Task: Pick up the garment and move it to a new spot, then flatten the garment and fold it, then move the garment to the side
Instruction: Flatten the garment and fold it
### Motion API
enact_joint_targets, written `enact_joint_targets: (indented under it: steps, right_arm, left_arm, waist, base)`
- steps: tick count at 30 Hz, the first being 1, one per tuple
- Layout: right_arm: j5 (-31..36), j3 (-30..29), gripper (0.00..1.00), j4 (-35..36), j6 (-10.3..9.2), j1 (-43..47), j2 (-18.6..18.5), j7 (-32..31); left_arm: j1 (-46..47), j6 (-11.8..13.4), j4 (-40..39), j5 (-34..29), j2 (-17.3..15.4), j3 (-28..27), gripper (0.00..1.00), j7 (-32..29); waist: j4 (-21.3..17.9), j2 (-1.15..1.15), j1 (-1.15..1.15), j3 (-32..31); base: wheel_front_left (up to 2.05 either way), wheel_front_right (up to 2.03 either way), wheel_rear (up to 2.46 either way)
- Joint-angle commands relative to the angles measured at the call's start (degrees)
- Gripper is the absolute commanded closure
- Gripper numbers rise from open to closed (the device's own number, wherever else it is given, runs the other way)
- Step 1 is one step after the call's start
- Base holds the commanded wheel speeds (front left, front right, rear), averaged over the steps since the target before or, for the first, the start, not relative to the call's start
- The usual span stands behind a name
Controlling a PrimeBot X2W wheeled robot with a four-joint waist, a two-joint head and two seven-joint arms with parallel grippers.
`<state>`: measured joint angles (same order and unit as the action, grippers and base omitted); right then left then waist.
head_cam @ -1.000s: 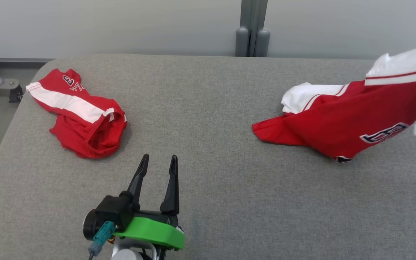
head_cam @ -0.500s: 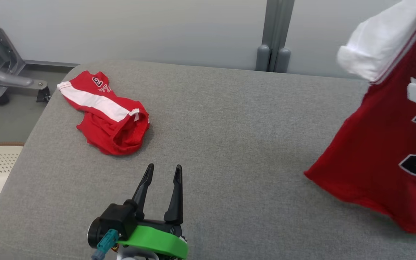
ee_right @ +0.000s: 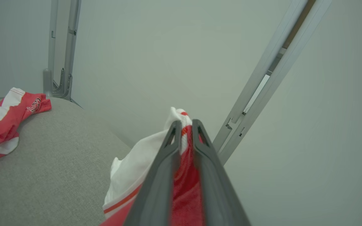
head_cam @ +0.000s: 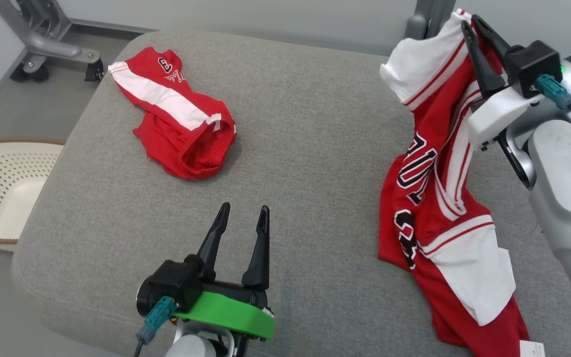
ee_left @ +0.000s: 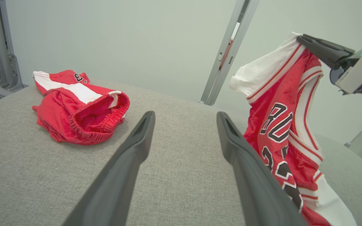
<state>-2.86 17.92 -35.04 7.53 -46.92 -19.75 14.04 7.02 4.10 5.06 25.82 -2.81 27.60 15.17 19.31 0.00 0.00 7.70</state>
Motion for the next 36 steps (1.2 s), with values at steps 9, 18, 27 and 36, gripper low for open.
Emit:
enact_joint_targets:
  steps: [9, 18, 27, 36]
  right_arm:
    - [-1.8, 3.1, 0.0, -16.4, -0.08, -5.2, 3.1, -0.1]
    - [-7.3, 1.0, 0.0, -6.3, -0.08, 2.9, 3.7, 1.2]
    - [-7.9, -10.5, 0.0, 14.4, -0.08, 24.0, 7.7, 1.2]
    - [-5.5, -16.5, 0.0, 27.1, -0.07, 41.2, 14.7, 1.2]
  left_arm:
    - [1.7, 1.3, 0.6, 0.3, -0.2, -0.5, 0.0, 0.0]
    - [-0.3, 0.4, 0.7, -0.9, -0.2, -4.3, 0.0, 0.0]
    - [-2.3, -0.7, 1.4, -2.6, -0.2, -7.3, 0.0, 0.0]
    - [-5.7, -1.5, 1.9, -3.2, -0.2, -8.6, 0.0, 0.0]
  waist:
    - [1.0, 0.0, 0.0, 1.6]
    - [-5.2, 0.0, 0.0, -3.3]
    - [-10.2, 0.0, 0.0, -7.1]
    - [-12.7, 0.0, 0.0, -8.3]
  base:
    - [0.0, 0.0, 0.0]
    - [0.0, 0.0, 0.0]
    - [0.0, 0.0, 0.0]
    - [0.0, 0.0, 0.0]
